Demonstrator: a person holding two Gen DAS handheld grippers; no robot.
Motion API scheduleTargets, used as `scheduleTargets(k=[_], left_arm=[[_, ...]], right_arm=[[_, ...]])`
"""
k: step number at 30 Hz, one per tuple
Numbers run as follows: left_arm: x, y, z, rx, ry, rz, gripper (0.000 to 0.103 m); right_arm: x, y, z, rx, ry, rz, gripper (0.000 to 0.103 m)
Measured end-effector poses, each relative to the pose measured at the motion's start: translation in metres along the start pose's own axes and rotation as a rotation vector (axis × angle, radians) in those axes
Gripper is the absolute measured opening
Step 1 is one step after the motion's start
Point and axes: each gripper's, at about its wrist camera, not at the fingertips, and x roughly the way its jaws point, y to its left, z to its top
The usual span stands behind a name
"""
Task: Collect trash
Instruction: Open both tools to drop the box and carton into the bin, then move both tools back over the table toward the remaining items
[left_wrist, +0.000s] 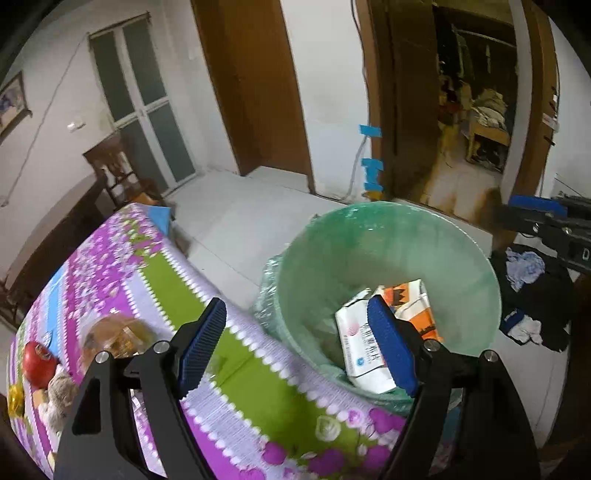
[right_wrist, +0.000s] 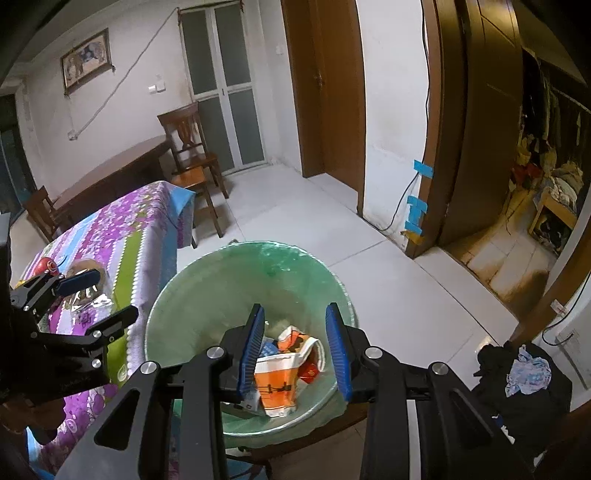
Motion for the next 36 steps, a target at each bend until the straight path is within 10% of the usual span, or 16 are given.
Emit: scheduleTargets(k=[6, 17, 36], left_arm=[[-0.02, 0.007, -0.021, -0.004, -0.046, 0.091, 0.082], [-0.059, 0.057, -0.077, -0.118, -0.052, 0.129, 0.092], [-0.144, 0.261, -0.201, -0.635, 0.003, 0.301, 0.097]], right_arm=[[-0.008, 0.016, -0.018, 0.022, -0.05, 0.013, 0.041], [-0.041, 0.076, -0.051, -0.028, -0.23, -0.031, 0.097], [-0.033, 0.183, -0.083, -0.172, -0.184, 0.096, 0.098]])
